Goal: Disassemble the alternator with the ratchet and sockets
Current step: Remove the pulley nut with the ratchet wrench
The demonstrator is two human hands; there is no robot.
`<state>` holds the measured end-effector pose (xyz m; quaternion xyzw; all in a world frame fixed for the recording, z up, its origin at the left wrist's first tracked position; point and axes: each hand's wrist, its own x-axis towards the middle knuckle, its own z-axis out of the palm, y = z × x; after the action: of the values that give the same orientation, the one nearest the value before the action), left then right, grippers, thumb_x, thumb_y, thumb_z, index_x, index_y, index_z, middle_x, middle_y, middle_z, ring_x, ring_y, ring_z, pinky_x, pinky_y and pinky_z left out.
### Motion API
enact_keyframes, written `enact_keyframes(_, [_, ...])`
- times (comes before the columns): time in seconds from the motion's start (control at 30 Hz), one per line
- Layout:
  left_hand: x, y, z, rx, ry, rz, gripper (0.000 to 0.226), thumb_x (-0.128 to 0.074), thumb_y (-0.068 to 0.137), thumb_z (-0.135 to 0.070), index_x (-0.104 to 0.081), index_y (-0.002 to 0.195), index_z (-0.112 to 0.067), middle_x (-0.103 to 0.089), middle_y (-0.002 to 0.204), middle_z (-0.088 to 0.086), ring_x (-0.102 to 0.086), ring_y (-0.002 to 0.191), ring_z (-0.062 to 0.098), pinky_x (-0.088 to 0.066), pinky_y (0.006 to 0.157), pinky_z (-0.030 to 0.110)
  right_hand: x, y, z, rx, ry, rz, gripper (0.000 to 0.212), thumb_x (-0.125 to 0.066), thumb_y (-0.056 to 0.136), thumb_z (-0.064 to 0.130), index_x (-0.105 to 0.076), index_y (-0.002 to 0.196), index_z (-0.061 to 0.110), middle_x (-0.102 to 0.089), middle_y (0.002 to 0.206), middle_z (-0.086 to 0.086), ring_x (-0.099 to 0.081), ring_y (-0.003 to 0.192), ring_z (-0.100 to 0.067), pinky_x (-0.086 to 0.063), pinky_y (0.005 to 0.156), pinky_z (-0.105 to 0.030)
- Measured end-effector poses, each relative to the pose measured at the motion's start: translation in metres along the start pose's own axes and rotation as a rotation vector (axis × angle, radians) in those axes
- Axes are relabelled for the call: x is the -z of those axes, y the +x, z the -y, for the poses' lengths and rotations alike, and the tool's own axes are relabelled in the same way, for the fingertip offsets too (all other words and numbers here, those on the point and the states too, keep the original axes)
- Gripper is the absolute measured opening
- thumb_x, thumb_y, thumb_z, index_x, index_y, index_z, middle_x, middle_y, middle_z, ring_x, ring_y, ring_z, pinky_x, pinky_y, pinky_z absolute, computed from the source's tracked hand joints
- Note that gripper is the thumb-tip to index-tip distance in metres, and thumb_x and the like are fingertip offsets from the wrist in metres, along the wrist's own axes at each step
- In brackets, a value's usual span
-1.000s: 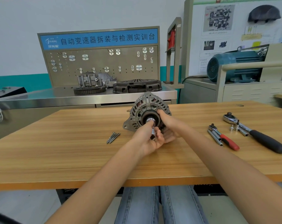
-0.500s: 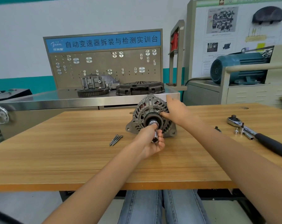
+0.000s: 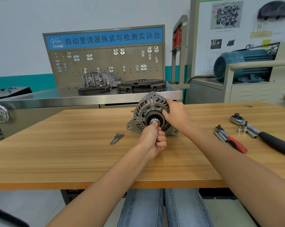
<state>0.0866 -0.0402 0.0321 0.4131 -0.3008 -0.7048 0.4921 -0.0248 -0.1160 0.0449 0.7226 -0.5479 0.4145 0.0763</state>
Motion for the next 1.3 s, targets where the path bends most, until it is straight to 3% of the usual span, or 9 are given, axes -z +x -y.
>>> enact_keyframes(0.67, [0.000,0.001,0.003,0.051,-0.268,0.125,0.042,-0.033,0.105,-0.031,-0.035,0.066,-0.015,-0.031,0.036,-0.006,-0.022,0.021,0.004,-0.013,0.022,0.014,0.002,0.004,0.004,-0.050,-0.057,0.049,0.031,-0.056,0.092,0.017,-0.053,0.119,0.003,-0.066,0.101,-0.016,-0.062,0.094,-0.030,-0.051,0.080,-0.039])
enact_keyframes(1.13, [0.005,0.000,0.006,0.102,-0.436,0.231,0.046,-0.035,0.104,-0.033,-0.040,0.063,-0.013,-0.033,0.037,-0.005,-0.026,0.022,0.006,-0.020,0.023,0.014,-0.003,0.004,0.000,-0.025,-0.076,0.033,0.027,-0.056,0.092,0.017,-0.052,0.116,0.003,-0.066,0.094,-0.015,-0.062,0.086,-0.029,-0.040,0.064,-0.030])
enact_keyframes(1.2, [0.006,-0.001,0.006,0.102,-0.425,0.211,0.045,-0.037,0.103,-0.033,-0.043,0.064,-0.011,-0.034,0.038,-0.004,-0.028,0.024,0.006,-0.023,0.024,0.014,-0.001,0.005,-0.001,-0.030,-0.066,0.051,0.030,-0.056,0.093,0.018,-0.051,0.120,0.005,-0.066,0.100,-0.014,-0.062,0.092,-0.028,-0.044,0.068,-0.031])
enact_keyframes(1.3, [0.010,-0.003,0.005,0.126,-0.426,0.208,0.037,-0.042,0.102,-0.031,-0.048,0.075,-0.007,-0.038,0.045,-0.002,-0.033,0.030,0.007,-0.030,0.029,0.015,0.010,0.003,-0.005,-0.014,0.043,0.157,0.045,-0.060,0.092,0.023,-0.047,0.132,0.009,-0.063,0.119,-0.012,-0.059,0.109,-0.025,-0.047,0.088,-0.032])
